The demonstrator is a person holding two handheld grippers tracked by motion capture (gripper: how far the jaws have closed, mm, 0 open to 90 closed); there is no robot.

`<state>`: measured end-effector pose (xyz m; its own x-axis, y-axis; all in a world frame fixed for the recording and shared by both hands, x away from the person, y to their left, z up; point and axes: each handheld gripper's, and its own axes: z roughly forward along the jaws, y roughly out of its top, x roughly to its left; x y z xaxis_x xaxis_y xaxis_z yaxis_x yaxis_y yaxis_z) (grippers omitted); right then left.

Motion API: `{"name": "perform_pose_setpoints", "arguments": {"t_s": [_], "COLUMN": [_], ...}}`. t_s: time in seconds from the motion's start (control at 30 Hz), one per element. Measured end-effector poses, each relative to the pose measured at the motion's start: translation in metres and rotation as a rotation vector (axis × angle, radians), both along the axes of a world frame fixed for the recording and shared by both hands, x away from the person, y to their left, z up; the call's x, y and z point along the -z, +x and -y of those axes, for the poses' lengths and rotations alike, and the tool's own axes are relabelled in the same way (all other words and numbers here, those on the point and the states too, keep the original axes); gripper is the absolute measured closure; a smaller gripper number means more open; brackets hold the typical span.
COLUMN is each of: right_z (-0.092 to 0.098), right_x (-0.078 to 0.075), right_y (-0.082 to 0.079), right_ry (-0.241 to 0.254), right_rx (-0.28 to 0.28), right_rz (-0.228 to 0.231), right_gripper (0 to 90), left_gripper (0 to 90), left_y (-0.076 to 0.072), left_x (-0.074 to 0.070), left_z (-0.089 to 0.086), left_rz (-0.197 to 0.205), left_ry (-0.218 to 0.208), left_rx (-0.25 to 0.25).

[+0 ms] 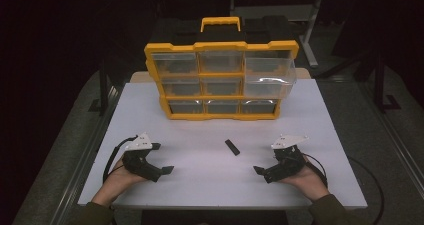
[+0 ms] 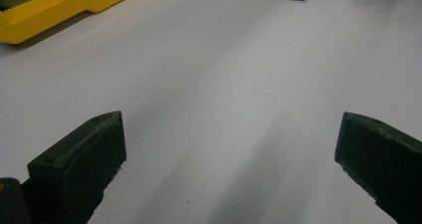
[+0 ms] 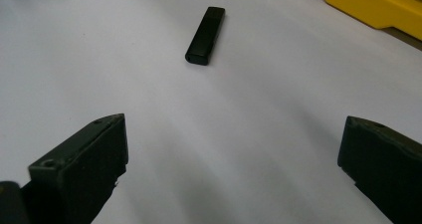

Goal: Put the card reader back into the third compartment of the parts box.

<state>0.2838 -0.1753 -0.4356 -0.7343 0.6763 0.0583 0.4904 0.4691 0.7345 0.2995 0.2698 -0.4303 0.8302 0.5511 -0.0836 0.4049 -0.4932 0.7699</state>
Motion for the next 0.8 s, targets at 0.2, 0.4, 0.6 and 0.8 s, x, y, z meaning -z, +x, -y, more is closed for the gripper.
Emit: {"name": "perform_pose_setpoints", "arguments": {"t_s": [0.2, 0.4, 0.6, 0.8], "right_z": [0.0, 0.002, 0.001, 0.0], "right_x": [0.0, -0.002, -0.003, -0.004], "right_y": [-0.001, -0.003, -0.003, -0.003], "right_ry": [0.005, 0.034, 0.043, 0.052], "right_rx": [-0.006, -0.005, -0.01, -0.01], "right_rz": [-0.001, -0.003, -0.009, -0.013], "right_gripper": [0.0, 0.0, 0.0, 0.0], "left_gripper": [0.0, 0.0, 0.0, 0.0], "left_y": [0.0, 0.001, 0.001, 0.001], "left_x": [-0.002, -0.005, -0.006, -0.007], "left_z": [0.002, 0.008, 0.01, 0.013], "left_rz": [-0.004, -0.002, -0.001, -0.004], "left_ry": [-0.009, -0.022, -0.036, -0.049], "left_rx": [-0.004, -0.005, -0.002, 0.01]}}
